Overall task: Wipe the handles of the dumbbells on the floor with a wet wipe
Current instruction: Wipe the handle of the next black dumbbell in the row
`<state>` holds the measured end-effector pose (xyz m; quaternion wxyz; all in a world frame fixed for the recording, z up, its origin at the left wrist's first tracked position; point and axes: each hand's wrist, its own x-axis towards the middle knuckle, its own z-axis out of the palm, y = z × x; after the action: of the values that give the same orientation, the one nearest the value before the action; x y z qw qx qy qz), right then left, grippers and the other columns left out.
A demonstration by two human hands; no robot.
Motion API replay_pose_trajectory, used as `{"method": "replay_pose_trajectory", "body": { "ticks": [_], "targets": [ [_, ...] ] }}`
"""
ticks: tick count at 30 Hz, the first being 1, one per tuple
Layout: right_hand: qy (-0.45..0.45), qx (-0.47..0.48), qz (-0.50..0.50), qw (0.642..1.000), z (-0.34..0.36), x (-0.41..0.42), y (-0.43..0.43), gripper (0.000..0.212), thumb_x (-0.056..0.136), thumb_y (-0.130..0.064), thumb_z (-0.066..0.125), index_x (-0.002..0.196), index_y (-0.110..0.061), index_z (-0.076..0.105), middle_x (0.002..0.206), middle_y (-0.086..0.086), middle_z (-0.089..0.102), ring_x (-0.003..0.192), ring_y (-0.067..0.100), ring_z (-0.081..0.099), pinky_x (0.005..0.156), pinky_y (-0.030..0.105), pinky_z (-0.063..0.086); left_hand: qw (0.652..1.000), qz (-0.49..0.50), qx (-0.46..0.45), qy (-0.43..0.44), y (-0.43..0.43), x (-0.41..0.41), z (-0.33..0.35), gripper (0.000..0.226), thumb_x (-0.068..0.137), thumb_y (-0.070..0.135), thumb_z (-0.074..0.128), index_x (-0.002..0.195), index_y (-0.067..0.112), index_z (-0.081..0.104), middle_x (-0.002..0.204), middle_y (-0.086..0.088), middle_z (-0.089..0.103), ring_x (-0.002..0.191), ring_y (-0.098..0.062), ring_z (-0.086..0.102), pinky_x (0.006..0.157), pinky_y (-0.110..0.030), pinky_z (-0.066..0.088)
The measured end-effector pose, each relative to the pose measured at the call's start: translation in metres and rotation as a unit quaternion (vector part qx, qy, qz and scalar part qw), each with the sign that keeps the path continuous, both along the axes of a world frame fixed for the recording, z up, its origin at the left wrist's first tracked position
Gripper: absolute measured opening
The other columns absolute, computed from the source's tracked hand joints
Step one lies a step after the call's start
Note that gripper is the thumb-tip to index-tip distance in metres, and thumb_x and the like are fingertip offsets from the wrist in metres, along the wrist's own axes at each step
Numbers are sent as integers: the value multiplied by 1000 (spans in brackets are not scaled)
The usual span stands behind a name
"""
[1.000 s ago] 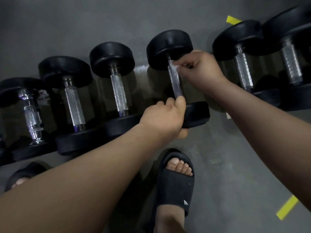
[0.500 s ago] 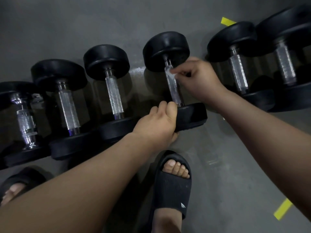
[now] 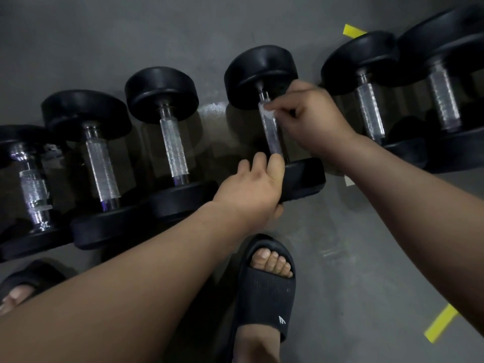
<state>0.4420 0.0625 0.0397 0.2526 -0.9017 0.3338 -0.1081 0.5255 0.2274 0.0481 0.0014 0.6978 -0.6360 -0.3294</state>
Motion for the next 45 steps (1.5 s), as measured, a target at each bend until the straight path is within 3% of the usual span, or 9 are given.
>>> {"method": "replay_pose_trajectory", "body": {
  "ticks": [4, 9, 13, 19, 24, 30, 35, 41, 45],
  "targets": [
    [-7, -31, -6, 999, 0, 7, -3, 21, 93, -21, 62, 105, -17, 79, 92, 10, 61, 78, 26, 63, 69, 31, 48, 1000, -3, 7, -3, -4, -3, 4, 74, 88, 38, 66, 140, 9, 22, 129, -12, 34, 113, -35, 44, 86, -46, 48],
    [32, -27, 77, 996, 5, -3, -7, 21, 93, -20, 64, 107, -15, 79, 92, 8, 60, 79, 24, 63, 71, 28, 48, 1000, -2, 8, -2, -4, -3, 4, 74, 89, 38, 66, 141, 9, 21, 129, -12, 34, 114, -35, 44, 85, -45, 47],
    [13, -27, 25, 999, 0, 5, -8, 23, 96, -23, 61, 108, -16, 79, 91, 10, 58, 79, 24, 61, 70, 23, 39, 1000, 2, 3, -8, -5, -7, 4, 74, 89, 38, 66, 141, 10, 22, 129, -12, 34, 115, -35, 44, 85, -45, 46],
    [18, -21, 85, 996, 2, -12, -5, 23, 92, -19, 62, 108, -15, 79, 91, 7, 58, 77, 22, 63, 70, 32, 50, 999, 41, -11, 28, 3, -3, -2, 73, 88, 39, 71, 140, 18, 24, 128, -7, 35, 113, -34, 43, 86, -47, 48],
    [5, -18, 11, 1000, -2, 2, -9, 23, 97, -25, 62, 111, -19, 78, 90, 0, 48, 79, 14, 52, 71, 20, 33, 994, 77, 0, 78, -2, -4, 1, 70, 84, 39, 74, 135, 27, 28, 124, -3, 35, 112, -32, 38, 89, -47, 47],
    [20, -6, 84, 996, 4, -14, -9, 23, 96, -27, 61, 106, -18, 79, 87, 7, 55, 73, 21, 59, 67, 30, 45, 997, 50, 3, 57, -2, -6, -4, 71, 86, 41, 69, 135, 22, 23, 125, -6, 31, 116, -33, 36, 90, -50, 49],
    [15, -11, 19, 1000, -2, 2, -11, 25, 97, -26, 58, 109, -18, 79, 90, 6, 48, 80, 22, 54, 69, 25, 34, 998, 38, 6, 43, -6, -8, -2, 68, 86, 40, 69, 131, 20, 22, 124, -7, 30, 114, -33, 36, 88, -50, 49],
    [46, 2, 134, 990, 1, -23, -11, 34, 94, -25, 50, 112, -17, 78, 91, 7, 51, 79, 25, 59, 68, 29, 44, 998, 33, 0, 47, -4, -6, -7, 71, 86, 42, 69, 134, 21, 20, 124, -7, 30, 115, -33, 36, 90, -50, 49],
    [30, -10, 56, 998, -1, -11, -16, 27, 96, -26, 57, 112, -24, 78, 90, 1, 48, 77, 21, 57, 71, 24, 38, 998, 34, -4, 48, -4, -7, -6, 69, 86, 41, 69, 132, 21, 21, 122, -6, 30, 113, -32, 36, 87, -48, 48]
  ]
}}
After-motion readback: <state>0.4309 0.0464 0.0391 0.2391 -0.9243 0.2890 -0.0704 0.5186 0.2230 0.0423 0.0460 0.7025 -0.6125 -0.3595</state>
